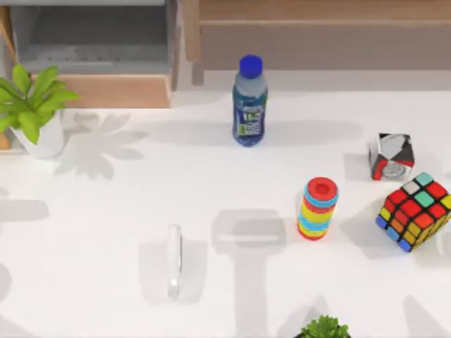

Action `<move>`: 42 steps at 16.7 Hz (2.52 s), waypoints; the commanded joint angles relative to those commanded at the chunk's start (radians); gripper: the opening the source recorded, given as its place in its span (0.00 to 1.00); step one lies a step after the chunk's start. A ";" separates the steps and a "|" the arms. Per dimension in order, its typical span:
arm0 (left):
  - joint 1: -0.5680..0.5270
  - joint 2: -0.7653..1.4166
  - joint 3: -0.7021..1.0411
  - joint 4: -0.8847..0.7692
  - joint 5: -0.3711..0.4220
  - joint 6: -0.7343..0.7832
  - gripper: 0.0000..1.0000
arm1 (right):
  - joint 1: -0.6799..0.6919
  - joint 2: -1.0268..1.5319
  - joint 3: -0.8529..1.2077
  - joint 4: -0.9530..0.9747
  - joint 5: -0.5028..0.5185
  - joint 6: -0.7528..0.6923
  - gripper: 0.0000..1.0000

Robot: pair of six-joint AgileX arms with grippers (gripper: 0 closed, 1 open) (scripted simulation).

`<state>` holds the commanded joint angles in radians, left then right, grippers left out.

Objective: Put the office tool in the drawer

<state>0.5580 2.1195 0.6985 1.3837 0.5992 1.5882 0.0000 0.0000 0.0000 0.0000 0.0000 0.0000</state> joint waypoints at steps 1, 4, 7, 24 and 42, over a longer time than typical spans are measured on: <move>0.009 -0.006 -0.014 0.009 0.008 0.001 0.00 | 0.000 0.000 0.000 0.000 0.000 0.000 1.00; 0.055 -0.036 -0.094 0.054 0.056 0.004 0.00 | 0.000 0.000 0.000 0.000 0.000 0.000 1.00; 0.108 -0.072 -0.187 0.105 0.108 0.007 0.00 | 0.000 0.000 0.000 0.000 0.000 0.000 1.00; 0.125 -0.083 -0.211 0.121 0.124 0.007 0.90 | 0.000 0.000 0.000 0.000 0.000 0.000 1.00; 0.173 -0.105 -0.271 0.157 0.174 0.010 1.00 | 0.000 0.000 0.000 0.000 0.000 0.000 1.00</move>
<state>0.7314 2.0141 0.4271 1.5407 0.7728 1.5985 0.0000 0.0000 0.0000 0.0000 0.0000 0.0000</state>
